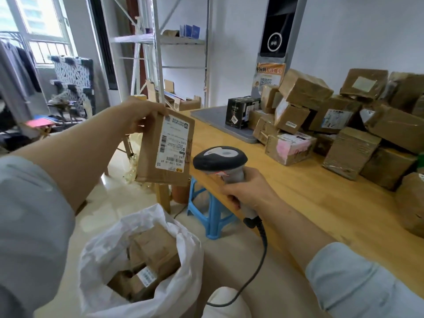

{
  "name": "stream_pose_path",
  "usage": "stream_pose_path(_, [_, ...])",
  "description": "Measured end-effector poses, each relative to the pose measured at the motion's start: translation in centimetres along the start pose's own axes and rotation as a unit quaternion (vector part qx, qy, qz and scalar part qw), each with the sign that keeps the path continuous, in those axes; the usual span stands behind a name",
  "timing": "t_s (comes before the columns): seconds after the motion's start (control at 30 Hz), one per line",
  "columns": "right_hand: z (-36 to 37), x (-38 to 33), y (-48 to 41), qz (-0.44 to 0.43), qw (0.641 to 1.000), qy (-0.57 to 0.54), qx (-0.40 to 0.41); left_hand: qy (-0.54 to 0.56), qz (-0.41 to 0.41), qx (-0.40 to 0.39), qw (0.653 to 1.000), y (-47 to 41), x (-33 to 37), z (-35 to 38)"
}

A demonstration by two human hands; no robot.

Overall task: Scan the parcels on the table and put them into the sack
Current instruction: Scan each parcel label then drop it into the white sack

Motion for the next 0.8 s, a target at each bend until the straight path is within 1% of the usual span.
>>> stream_pose_path(0.1, [0.8, -0.2, 0.3, -0.008, 0.999, 0.025, -0.021, -0.080, 0.001, -0.014, 0.997, -0.1, 0.0, -0.5])
stream_pose_path(0.2, [1.6, -0.3, 0.3, -0.038, 0.993, 0.103, -0.032, -0.129, -0.008, -0.042, 0.991, 0.0, -0.1, -0.5])
stream_pose_path(0.3, [2.2, -0.3, 0.1, -0.062, 0.983, 0.167, -0.031, -0.153, -0.014, -0.055, 0.987, 0.1, -0.5, -0.4])
stream_pose_path(0.47, [2.9, -0.8, 0.4, -0.120, 0.971, 0.206, -0.030, -0.179, -0.020, -0.079, 0.980, 0.2, -1.6, -0.1])
stream_pose_path(0.63, [3.9, -1.1, 0.3, -0.157, 0.948, 0.274, -0.030, -0.213, -0.019, -0.067, 0.975, 0.0, -2.3, -0.2])
stream_pose_path(0.8, [4.3, -0.9, 0.1, -0.170, 0.946, 0.275, -0.025, -0.230, -0.027, -0.065, 0.971, -0.4, -3.0, -0.3])
Point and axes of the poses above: each hand's wrist, its own y-axis away from the middle knuckle, its own z-axis out of the palm, x = y × z, the point moved 7 cm from there along -y, towards the middle knuckle, and after that the axes turned 3 degrees about y, right-handed, at the moved point
